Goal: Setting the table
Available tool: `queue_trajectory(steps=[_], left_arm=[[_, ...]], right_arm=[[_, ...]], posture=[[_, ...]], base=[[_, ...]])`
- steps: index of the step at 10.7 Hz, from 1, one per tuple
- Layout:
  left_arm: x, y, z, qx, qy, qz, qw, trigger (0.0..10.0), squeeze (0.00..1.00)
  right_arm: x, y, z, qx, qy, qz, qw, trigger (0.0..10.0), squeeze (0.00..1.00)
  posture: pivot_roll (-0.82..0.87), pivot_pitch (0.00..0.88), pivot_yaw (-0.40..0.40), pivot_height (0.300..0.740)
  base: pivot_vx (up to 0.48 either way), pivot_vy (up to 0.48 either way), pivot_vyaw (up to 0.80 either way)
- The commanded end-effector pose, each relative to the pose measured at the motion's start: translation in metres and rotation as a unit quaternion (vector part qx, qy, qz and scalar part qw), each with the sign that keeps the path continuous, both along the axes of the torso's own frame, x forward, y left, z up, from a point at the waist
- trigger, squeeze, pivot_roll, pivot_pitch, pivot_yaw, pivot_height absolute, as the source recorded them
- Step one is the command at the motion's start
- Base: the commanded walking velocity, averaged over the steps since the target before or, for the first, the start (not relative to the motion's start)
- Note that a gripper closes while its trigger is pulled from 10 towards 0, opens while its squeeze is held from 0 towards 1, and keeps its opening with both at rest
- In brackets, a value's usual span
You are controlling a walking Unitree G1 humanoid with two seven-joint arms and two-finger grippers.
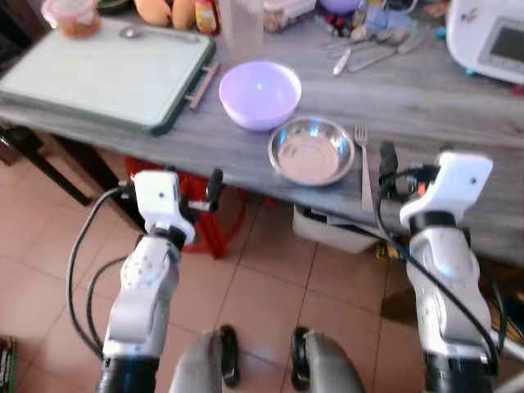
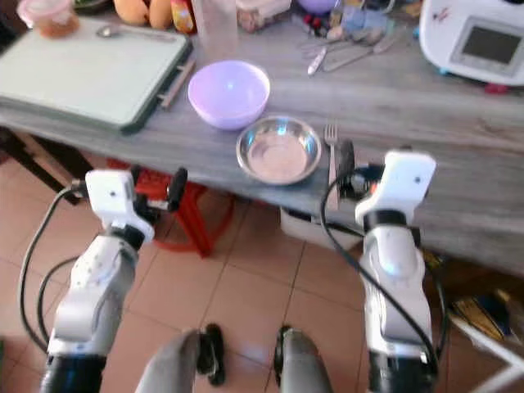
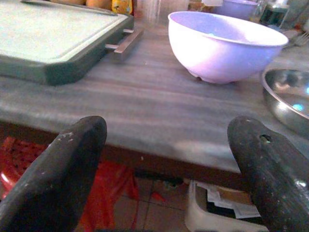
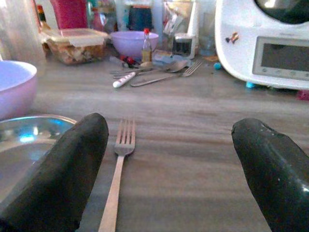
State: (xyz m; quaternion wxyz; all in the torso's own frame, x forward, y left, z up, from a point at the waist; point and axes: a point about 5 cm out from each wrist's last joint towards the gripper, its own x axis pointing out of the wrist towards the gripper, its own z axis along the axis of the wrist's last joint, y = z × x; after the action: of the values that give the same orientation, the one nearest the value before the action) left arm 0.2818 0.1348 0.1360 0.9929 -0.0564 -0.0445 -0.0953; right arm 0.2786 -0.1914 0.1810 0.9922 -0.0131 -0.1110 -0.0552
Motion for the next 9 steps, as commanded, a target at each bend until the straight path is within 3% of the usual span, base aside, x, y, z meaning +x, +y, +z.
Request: queue_trajectory(steps=[1, 6, 9], left_arm=[[-0.001, 0.001, -0.002, 0.004, 0.001, 0.002, 1.000, 10.0, 0.00], [-0.001, 0.000, -0.005, 0.000, 0.005, 0.001, 1.000, 10.0, 0.00], [0.001, -0.003, -0.002, -0.001, -0.002, -0.004, 1.000, 10.0, 0.00]], right_arm=[[-0.002, -0.002, -0.005, -0.002, 0.007, -0.008, 1.000, 10.0, 0.00], [0.002, 0.003, -0.004, -0.004, 0.002, -0.004, 1.000, 10.0, 0.00], [0.016, 0.015, 0.003, -0.009, -0.014, 0.020, 1.000, 10.0, 0.00]], posture=[[-0.06, 0.139, 0.028, 0.740], [-0.07, 0.141, 0.029, 0.740], [-0.06, 0.141, 0.033, 0.740]], base=[[-0.266, 0.000, -0.80], [-0.252, 0.000, -0.74], [-0.241, 0.000, -0.80]])
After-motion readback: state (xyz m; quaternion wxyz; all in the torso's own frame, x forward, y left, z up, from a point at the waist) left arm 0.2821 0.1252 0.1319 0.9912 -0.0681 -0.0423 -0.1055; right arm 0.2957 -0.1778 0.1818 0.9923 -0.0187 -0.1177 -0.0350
